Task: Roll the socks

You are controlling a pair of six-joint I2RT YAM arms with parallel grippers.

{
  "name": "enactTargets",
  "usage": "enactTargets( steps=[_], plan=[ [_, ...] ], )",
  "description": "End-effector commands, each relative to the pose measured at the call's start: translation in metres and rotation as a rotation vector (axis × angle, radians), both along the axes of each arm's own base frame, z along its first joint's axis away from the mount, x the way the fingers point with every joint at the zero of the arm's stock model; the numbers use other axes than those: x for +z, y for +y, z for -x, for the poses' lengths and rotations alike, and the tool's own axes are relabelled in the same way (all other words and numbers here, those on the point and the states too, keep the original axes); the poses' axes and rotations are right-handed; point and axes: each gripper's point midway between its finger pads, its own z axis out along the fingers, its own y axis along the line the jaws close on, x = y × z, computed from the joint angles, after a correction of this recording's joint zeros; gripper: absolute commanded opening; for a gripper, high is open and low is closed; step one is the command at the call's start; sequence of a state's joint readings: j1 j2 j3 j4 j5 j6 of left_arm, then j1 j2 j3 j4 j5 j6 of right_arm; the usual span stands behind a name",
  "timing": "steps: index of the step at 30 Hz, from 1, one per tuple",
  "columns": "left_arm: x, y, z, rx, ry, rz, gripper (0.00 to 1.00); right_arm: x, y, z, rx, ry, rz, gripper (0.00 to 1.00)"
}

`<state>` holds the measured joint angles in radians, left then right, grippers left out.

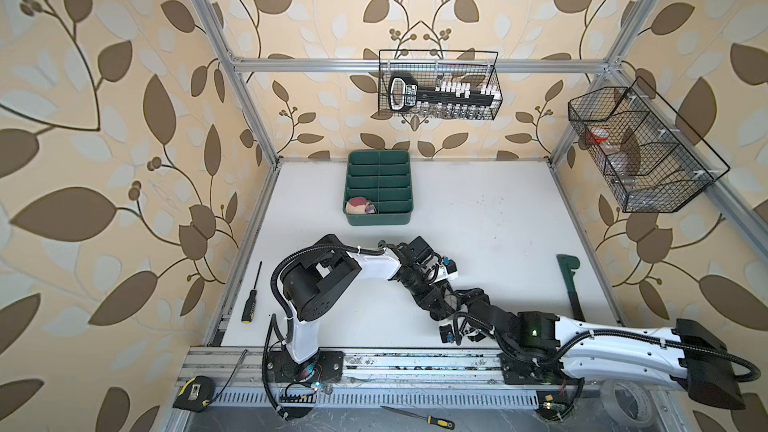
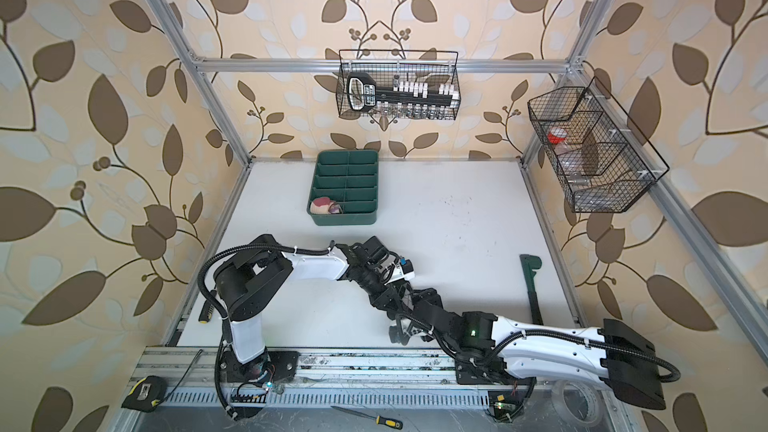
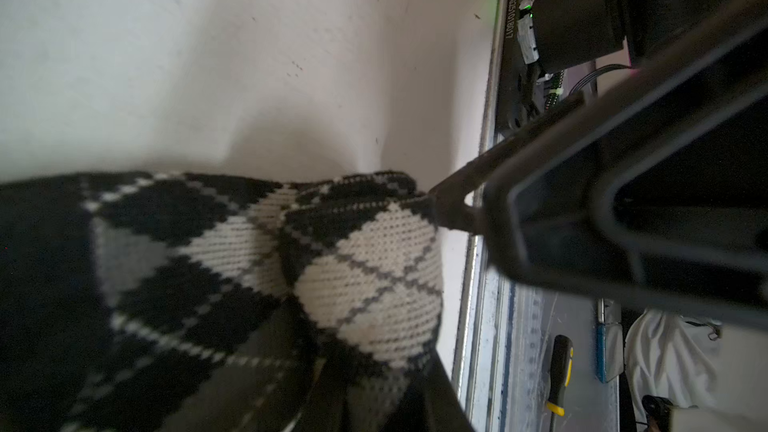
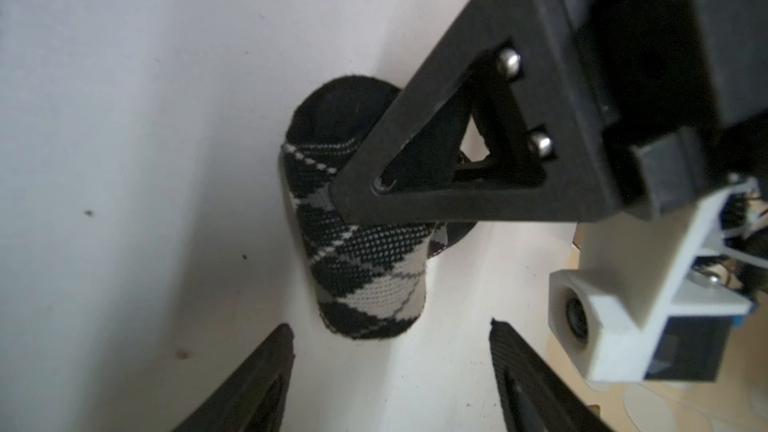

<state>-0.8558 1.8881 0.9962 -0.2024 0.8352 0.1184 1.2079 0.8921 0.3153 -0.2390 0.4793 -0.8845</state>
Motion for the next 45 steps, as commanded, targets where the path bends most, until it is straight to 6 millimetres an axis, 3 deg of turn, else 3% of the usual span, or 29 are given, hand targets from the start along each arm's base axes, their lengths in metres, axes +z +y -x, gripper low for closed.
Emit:
enactTargets(
  steps=[1,16,24,27,29,33,37,41,43,45],
  plan=[
    [-0.048,0.032,0.008,0.046,0.026,-0.198,0.05,-0.002,0.012,-0.002,0.04,0.003,-0.044,0.74],
    [-0.042,0.027,0.008,0.041,0.033,-0.167,0.05,-0.028,0.004,-0.013,0.001,0.033,-0.018,0.64],
    [-0.038,0.027,0.009,0.042,0.024,-0.151,0.05,-0.038,0.006,-0.012,-0.007,0.078,0.026,0.35],
    [-0.03,0.027,0.004,0.056,-0.016,-0.136,0.17,-0.038,0.007,-0.009,-0.005,0.107,0.026,0.25],
    [-0.019,0.026,-0.003,0.068,-0.073,-0.119,0.3,-0.039,0.006,-0.004,0.008,0.129,0.027,0.21],
    [0.022,0.024,-0.026,0.108,-0.214,-0.058,0.61,-0.044,0.004,0.005,0.028,0.18,0.041,0.15],
    [0.082,0.034,-0.061,0.178,-0.424,0.016,0.72,-0.049,0.004,0.012,0.035,0.236,0.057,0.11],
    [0.176,0.069,-0.1,0.321,-0.746,0.117,0.81,-0.055,0.001,0.023,0.041,0.321,0.086,0.1],
    [0.229,0.091,-0.104,0.365,-0.963,0.168,0.86,-0.057,0.001,0.031,0.037,0.396,0.099,0.1],
    [0.263,0.108,-0.099,0.362,-1.13,0.196,0.88,-0.059,0.003,0.04,0.009,0.513,0.106,0.1]
  ],
)
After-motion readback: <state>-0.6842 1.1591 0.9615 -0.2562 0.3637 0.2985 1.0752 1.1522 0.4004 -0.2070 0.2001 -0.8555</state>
